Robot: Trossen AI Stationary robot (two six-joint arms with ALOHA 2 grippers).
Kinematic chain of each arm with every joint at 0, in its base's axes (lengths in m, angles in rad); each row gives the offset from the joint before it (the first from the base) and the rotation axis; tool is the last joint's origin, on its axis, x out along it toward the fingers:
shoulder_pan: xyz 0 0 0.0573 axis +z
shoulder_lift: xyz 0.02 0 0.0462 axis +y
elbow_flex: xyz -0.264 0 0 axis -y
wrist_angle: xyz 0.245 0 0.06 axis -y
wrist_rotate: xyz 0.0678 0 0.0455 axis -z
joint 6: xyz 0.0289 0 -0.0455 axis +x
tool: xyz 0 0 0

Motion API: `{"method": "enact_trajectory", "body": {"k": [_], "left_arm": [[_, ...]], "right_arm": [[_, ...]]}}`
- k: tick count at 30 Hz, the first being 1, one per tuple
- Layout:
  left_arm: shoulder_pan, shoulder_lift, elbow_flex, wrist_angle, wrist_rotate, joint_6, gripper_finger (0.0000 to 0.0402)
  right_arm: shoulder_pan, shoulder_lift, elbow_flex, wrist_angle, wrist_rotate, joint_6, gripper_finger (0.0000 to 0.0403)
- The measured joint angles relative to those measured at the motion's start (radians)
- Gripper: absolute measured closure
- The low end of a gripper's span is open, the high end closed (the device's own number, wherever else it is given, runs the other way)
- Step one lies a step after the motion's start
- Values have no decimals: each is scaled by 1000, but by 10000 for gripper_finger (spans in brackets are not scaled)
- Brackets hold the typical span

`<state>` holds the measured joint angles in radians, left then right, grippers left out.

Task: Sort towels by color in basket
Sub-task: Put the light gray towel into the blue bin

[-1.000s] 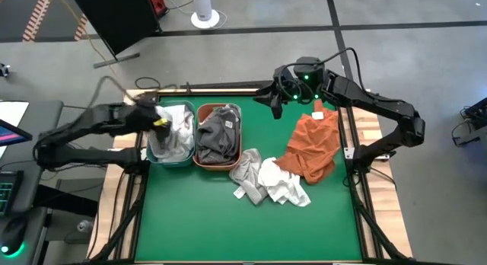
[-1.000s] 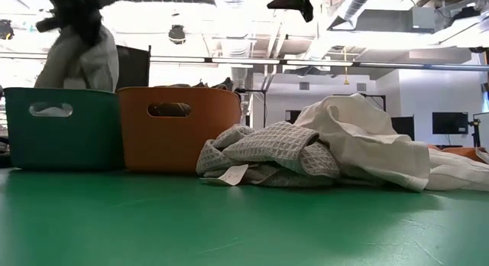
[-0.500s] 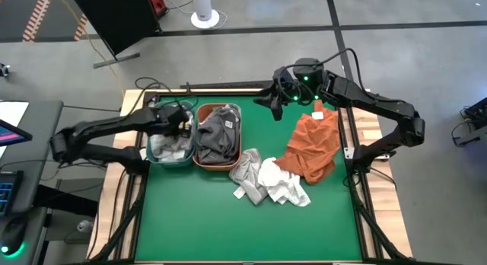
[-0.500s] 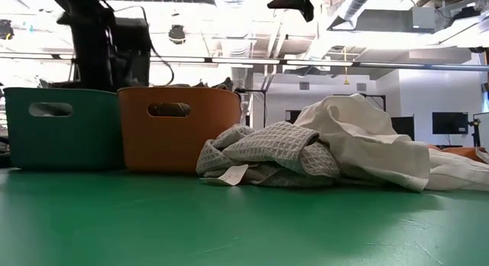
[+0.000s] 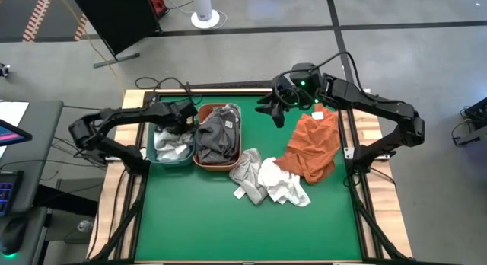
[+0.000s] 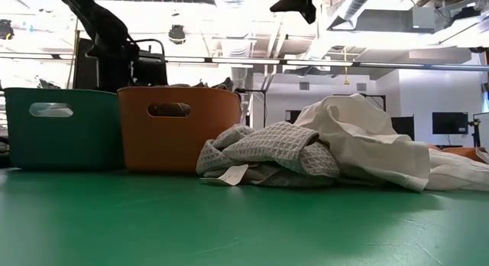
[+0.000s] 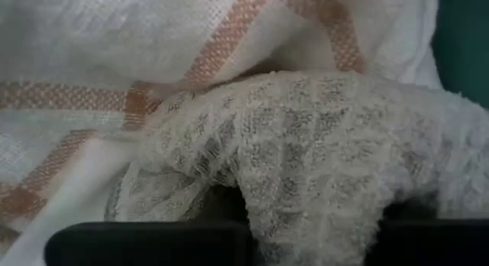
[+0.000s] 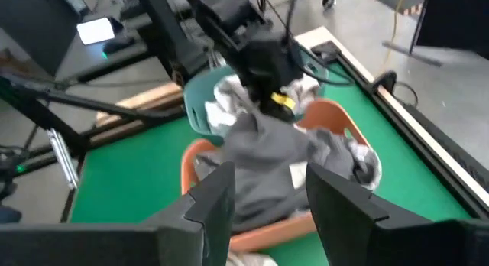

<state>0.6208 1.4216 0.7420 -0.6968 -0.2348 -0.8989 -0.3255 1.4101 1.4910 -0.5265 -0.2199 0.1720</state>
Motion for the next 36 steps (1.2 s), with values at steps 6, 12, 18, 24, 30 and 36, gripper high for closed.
{"method": "enact_trajectory", "body": {"k": [6,12,18,24,30,36], "left_arm": [[-4,3,46,-32,70,74,280],[-4,-67,159,-112,104,178,190],[16,-103,254,-205,94,226,130],[10,-106,384,-357,90,315,121],[-52,-140,518,-373,80,451,120],[-154,-268,551,-240,73,560,120]], "right_arm": [[-18,0,0,-125,0,-72,216],[-38,7,-5,-215,-52,-119,216],[20,85,-23,-311,-138,-215,214],[55,158,-23,-423,-141,-202,199],[127,167,-23,-435,-139,-144,190],[276,210,-24,-359,21,-58,189]]}}
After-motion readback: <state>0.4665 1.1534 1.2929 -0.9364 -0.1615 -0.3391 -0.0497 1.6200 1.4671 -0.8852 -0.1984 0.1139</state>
